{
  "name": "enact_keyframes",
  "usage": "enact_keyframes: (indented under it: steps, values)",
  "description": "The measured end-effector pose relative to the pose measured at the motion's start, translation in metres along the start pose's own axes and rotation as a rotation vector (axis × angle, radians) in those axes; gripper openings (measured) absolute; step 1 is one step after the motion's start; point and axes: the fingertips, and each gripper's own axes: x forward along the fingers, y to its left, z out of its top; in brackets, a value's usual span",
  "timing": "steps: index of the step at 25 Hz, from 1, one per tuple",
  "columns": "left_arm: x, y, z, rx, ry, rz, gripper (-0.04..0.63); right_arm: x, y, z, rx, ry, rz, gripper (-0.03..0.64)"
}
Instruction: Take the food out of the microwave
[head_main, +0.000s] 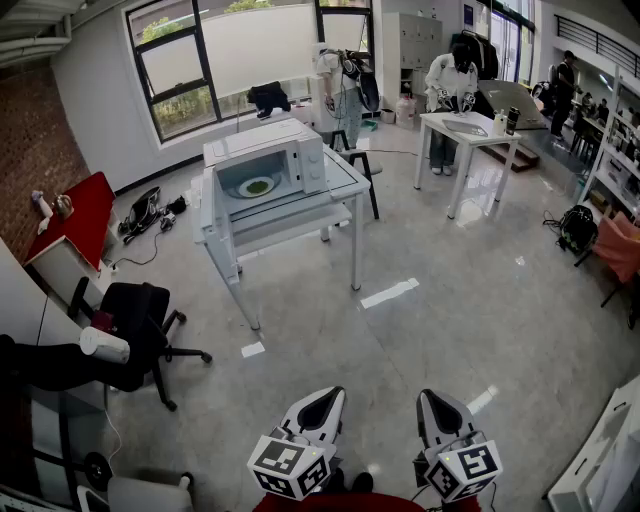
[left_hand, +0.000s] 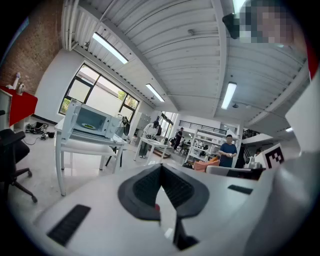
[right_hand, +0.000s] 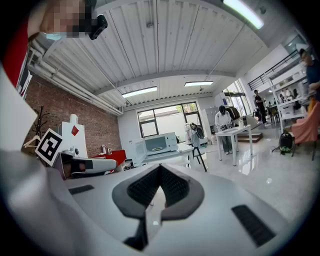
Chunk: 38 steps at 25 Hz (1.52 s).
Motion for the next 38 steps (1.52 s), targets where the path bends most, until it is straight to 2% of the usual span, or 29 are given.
enact_keyframes:
  steps: [11, 20, 32, 38]
  values:
    - [-0.008, 0.01, -0.002, -0.021, 0.005, 0.03, 0.008, 0.007, 0.009, -0.006, 0.007, 0.035, 0.024, 0.014]
    - [-0.016, 0.033, 0.001, -0.046, -0.003, 0.06, 0.008, 0.02, 0.017, -0.001, 0.017, 0.023, 0.034, 0.014]
    - [-0.021, 0.092, 0.016, -0.037, -0.013, 0.125, 0.008, 0.058, 0.013, 0.0, 0.037, 0.056, -0.084, 0.014]
    - [-0.01, 0.109, 0.021, -0.025, -0.014, 0.126, 0.008, 0.094, 0.012, 0.005, 0.015, 0.081, -0.066, 0.014]
